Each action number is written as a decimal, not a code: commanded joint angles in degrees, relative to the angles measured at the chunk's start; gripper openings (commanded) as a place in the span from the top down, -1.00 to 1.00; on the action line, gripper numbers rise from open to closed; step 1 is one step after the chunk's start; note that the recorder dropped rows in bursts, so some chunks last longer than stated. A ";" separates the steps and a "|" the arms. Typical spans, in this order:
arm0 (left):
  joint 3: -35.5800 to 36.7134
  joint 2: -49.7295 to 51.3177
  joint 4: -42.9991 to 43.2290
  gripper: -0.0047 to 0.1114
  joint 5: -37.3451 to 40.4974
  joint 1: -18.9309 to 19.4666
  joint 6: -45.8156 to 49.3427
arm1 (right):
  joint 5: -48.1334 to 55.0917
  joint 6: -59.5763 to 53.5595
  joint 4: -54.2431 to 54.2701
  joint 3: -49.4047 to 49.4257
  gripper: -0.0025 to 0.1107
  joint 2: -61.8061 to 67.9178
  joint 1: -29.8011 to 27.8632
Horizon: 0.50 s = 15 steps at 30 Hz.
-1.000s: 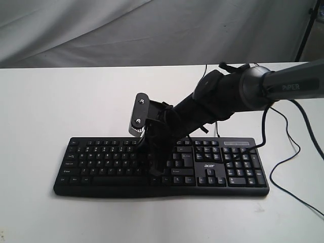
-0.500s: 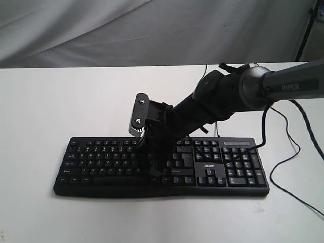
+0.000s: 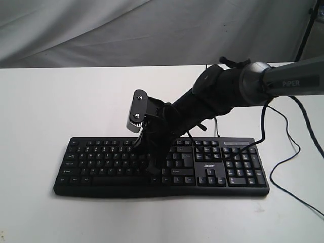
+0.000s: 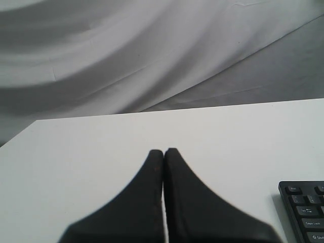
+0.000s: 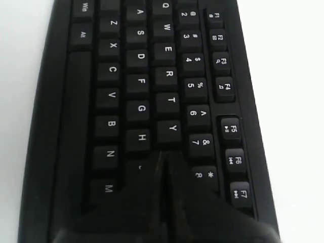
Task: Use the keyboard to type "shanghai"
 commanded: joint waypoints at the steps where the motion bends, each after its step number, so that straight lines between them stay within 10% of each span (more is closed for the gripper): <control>1: 0.29 0.18 -0.03 0.91 -0.17 -0.22 -0.16 | -0.55 0.78 -1.32 -0.36 0.96 0.80 -0.45; 15: 0.29 0.18 -0.03 0.91 -0.17 -0.22 -0.16 | -1.60 0.78 -1.23 -0.36 0.96 1.65 -0.45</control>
